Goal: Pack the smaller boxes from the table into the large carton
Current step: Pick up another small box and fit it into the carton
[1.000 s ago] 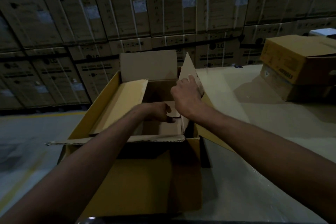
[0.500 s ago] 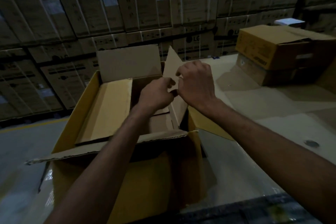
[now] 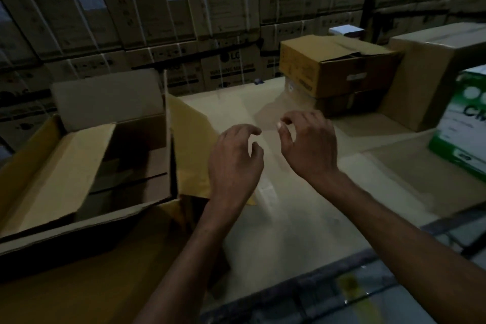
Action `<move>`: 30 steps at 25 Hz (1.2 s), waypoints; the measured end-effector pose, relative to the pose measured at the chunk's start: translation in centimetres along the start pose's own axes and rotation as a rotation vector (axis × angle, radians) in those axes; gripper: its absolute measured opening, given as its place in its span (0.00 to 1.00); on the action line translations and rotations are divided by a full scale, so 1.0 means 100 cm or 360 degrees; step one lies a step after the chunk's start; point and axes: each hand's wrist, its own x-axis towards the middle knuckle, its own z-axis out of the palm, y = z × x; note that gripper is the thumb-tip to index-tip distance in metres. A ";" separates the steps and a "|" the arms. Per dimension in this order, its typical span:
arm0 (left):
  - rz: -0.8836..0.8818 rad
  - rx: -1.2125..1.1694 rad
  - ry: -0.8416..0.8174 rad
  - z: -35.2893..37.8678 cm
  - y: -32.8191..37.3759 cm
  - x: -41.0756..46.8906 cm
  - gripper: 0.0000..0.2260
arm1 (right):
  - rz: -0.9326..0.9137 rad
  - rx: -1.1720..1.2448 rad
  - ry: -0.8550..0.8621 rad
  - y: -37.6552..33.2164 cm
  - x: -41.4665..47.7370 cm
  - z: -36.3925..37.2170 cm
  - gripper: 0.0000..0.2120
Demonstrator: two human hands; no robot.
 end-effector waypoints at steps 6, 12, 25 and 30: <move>-0.0170 -0.0239 -0.0213 0.093 0.081 -0.013 0.12 | 0.0124 -0.0043 -0.0308 0.126 -0.019 -0.036 0.09; -0.0142 -0.0250 -0.0367 0.154 0.110 0.010 0.13 | 0.0291 -0.0062 -0.0374 0.194 -0.015 -0.039 0.09; -0.0208 -0.0598 -0.0445 0.242 0.104 0.091 0.12 | 0.0491 0.0026 -0.0434 0.255 0.031 0.012 0.10; -0.0418 -0.1098 -0.0487 0.286 0.123 0.140 0.22 | 0.0530 0.0167 -0.0404 0.315 0.093 0.043 0.11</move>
